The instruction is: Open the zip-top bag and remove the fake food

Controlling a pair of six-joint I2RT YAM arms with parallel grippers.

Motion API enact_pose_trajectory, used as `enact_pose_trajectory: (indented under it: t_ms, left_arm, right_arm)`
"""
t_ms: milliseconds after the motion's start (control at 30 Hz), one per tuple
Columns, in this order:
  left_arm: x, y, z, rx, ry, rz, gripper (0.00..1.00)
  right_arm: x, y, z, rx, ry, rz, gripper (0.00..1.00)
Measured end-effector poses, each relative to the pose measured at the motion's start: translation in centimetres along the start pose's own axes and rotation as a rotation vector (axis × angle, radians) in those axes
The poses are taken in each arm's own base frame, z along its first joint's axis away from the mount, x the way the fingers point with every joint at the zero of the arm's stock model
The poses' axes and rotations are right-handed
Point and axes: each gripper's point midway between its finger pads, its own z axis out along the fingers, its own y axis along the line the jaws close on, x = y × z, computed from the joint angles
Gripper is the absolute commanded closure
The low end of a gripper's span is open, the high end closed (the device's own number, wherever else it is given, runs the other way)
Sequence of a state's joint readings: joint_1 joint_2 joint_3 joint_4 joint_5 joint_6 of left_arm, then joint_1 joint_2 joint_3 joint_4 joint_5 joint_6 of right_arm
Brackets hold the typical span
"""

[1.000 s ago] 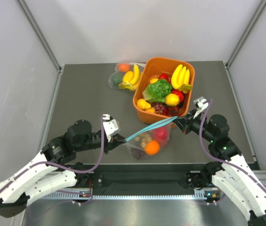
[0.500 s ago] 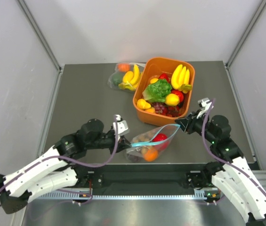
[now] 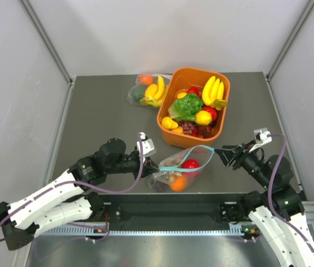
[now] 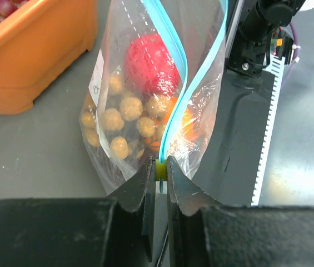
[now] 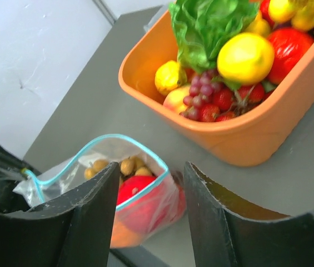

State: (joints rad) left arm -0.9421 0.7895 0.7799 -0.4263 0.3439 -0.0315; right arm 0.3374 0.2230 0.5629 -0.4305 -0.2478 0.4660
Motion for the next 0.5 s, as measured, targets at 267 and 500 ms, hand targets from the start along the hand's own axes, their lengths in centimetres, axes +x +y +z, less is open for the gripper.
enact_pose_trajectory:
  t_ms: [267, 500]
  left_arm:
    - [-0.2, -0.1, 0.1, 0.008, -0.013, 0.005, 1.00]
    - [0.2, -0.2, 0.4, 0.020, 0.002, 0.001, 1.00]
  right_arm:
    - [3.6, 0.0, 0.0, -0.032, 0.112, 0.096, 0.44]
    - [5.4, 0.3, -0.7, -0.062, 0.139, 0.159, 0.41]
